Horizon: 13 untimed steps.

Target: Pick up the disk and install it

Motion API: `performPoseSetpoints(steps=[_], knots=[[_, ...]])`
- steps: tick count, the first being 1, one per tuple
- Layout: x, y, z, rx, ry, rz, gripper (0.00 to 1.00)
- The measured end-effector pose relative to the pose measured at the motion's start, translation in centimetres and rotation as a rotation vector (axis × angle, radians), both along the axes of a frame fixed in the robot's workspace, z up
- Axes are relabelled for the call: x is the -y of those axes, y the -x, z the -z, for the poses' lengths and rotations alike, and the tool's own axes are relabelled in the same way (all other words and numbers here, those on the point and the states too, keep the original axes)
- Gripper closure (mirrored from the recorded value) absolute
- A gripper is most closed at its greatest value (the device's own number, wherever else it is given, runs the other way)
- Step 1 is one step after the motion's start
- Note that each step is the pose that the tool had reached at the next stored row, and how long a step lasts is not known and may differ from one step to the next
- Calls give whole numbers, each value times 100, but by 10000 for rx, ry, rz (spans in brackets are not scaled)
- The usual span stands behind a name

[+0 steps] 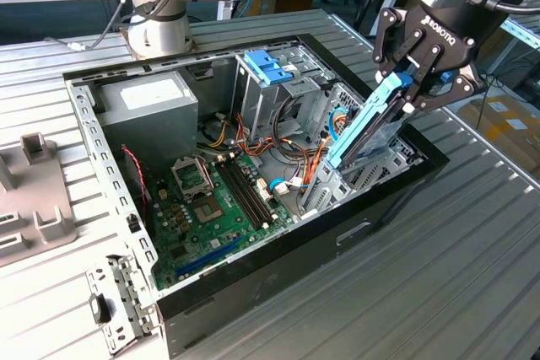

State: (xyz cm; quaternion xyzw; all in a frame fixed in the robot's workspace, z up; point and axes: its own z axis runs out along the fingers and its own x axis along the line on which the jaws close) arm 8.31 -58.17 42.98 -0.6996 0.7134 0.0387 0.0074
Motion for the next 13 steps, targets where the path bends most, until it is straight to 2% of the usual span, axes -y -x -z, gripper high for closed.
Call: performPoseSetpoints(steps=[5, 13], knots=[[7, 0, 62, -3, -6, 0, 63], [8, 0, 78, -3, -12, 0, 63]])
